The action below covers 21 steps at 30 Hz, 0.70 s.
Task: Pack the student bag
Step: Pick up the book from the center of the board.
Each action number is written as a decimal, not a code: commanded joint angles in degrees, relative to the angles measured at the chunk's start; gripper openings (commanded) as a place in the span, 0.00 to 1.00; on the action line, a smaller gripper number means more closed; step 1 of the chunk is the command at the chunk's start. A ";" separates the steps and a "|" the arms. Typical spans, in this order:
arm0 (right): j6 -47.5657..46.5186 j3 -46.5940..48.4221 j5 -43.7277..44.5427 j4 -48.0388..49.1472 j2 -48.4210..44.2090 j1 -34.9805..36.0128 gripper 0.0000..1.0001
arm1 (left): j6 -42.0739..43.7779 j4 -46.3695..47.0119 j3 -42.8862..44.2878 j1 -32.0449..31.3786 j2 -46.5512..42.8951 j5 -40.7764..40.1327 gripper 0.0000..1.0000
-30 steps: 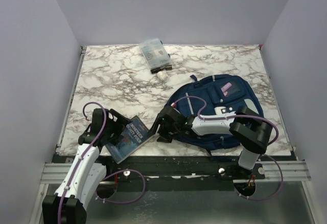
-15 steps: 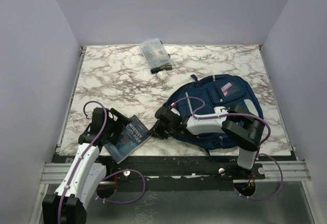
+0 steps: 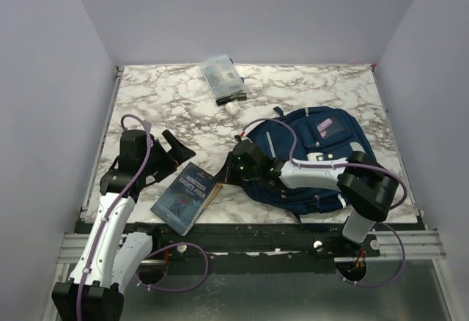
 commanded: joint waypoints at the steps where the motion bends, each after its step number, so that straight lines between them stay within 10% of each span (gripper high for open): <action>1: -16.38 -2.19 -10.34 7.68 -5.82 -3.32 0.00 | 11.12 -3.83 7.12 1.08 2.95 9.46 0.98; 15: -14.59 -12.95 -41.61 22.58 -18.73 -19.84 0.00 | 10.33 11.59 -0.14 11.61 14.29 40.02 0.98; 21: -11.02 -17.67 -49.46 29.73 -19.47 -25.07 0.00 | 4.28 29.03 -13.22 8.16 18.81 35.76 0.98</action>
